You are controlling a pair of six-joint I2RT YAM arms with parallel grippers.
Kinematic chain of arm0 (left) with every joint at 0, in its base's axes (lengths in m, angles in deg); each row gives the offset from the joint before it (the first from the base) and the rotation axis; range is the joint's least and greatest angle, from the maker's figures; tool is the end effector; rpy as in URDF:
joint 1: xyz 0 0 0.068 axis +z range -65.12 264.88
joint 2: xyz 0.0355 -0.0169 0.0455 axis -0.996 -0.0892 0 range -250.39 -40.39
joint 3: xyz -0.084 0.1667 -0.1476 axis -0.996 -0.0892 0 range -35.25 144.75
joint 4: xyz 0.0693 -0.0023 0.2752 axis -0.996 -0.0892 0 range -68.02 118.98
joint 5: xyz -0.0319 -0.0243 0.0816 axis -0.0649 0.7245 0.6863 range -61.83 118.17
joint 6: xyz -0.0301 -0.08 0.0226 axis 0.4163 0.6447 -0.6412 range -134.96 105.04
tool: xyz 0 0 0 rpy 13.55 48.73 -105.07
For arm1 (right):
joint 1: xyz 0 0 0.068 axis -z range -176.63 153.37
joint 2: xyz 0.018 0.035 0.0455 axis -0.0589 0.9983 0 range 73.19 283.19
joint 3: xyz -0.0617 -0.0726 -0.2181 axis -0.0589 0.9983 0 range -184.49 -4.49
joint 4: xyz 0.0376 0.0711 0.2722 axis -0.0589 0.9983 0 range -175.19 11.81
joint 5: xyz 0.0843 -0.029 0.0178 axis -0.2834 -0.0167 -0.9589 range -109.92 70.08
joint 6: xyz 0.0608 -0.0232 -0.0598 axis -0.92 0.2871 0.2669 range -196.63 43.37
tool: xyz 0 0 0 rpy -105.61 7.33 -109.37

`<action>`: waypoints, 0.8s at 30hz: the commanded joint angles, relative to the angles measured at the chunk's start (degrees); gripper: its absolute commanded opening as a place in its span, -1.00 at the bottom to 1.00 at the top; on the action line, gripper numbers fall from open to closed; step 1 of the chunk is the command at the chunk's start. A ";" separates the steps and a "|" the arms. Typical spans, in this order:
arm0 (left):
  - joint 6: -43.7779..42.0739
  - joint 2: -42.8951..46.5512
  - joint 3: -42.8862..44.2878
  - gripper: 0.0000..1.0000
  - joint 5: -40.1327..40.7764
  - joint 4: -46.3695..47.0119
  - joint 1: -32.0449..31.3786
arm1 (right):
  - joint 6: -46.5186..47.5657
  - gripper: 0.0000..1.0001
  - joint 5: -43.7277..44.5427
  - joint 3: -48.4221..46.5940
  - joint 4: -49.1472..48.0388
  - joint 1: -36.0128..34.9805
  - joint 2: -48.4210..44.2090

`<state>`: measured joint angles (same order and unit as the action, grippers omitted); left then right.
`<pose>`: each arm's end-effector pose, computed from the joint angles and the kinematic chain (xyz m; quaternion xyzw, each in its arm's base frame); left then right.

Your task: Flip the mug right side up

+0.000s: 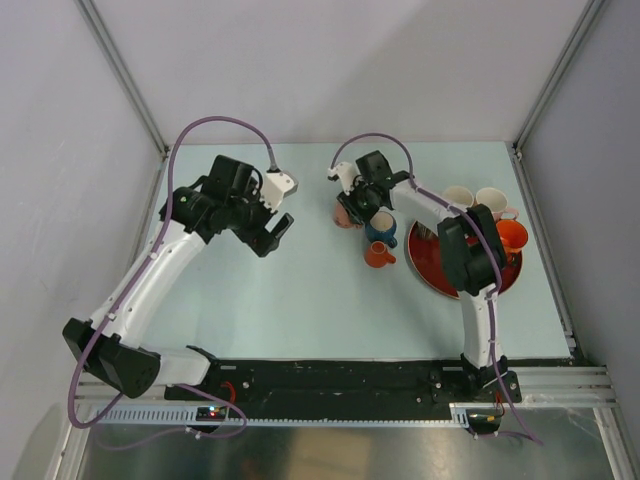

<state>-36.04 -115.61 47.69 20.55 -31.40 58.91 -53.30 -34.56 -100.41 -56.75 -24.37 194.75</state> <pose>0.2761 -0.1462 0.3086 0.3968 0.8582 -0.0765 0.3165 0.4293 0.2482 0.1239 -0.4422 0.8344 0.1329 0.3010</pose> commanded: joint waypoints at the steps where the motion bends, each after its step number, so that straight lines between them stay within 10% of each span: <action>1: -0.98 1.00 1.06 0.86 0.43 0.21 0.48 | 1.35 -0.34 1.27 -1.12 1.02 -1.37 0.76; 7: -0.67 1.37 0.75 0.85 -0.40 0.19 0.49 | 2.05 -0.96 0.04 0.37 1.31 -1.49 -2.21; 24: -10.58 16.02 -5.65 0.77 -9.94 16.91 -1.32 | -20.10 -1.00 -55.69 -12.04 18.28 5.16 -15.00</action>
<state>-41.05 -101.50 44.93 11.55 -25.15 58.78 -63.44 -69.88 -108.87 -41.27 -19.00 182.47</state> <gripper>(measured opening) 0.895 0.148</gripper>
